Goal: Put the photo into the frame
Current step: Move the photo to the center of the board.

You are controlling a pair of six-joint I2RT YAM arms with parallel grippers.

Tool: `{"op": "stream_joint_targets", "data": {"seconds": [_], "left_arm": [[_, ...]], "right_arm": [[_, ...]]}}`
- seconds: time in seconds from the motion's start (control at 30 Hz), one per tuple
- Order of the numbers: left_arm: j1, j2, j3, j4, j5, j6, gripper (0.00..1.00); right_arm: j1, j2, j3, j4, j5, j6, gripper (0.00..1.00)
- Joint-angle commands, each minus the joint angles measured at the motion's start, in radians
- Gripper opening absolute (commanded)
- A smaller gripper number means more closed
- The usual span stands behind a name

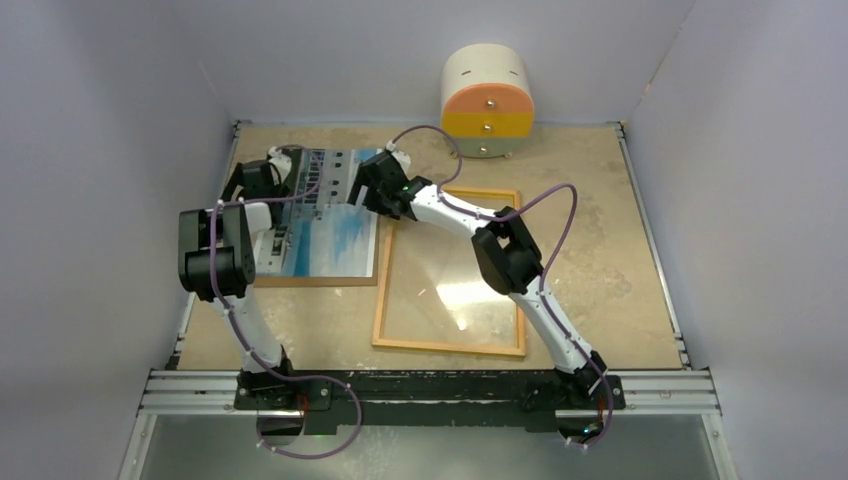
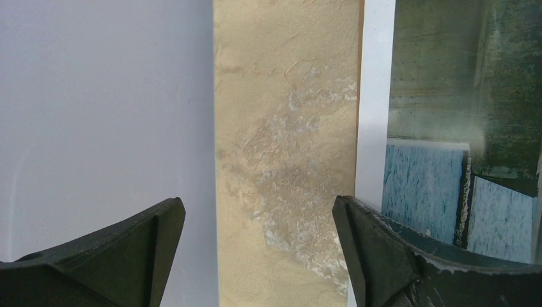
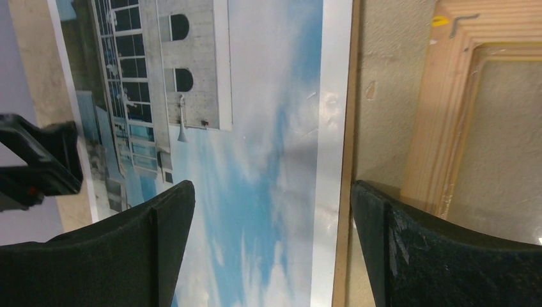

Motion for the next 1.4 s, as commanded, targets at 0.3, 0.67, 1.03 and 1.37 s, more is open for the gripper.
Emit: {"op": "stream_joint_targets", "data": {"seconds": [0.3, 0.67, 1.03, 1.37], "left_arm": [[-0.036, 0.015, -0.065, -0.019, 0.002, 0.099, 0.94], [0.016, 0.009, 0.065, -0.22, 0.121, 0.057, 0.95], [0.02, -0.035, -0.059, -0.31, 0.167, 0.144, 0.95], [0.112, -0.186, 0.008, -0.407, 0.184, 0.129, 0.95]], "right_arm": [[-0.06, 0.083, 0.086, -0.073, 0.066, -0.023, 0.9], [0.066, 0.0, -0.151, 0.053, -0.035, -0.081, 0.88], [0.204, -0.216, -0.502, 0.157, -0.07, -0.016, 0.87], [0.117, -0.271, -0.504, 0.02, -0.049, 0.063, 0.87]]}}
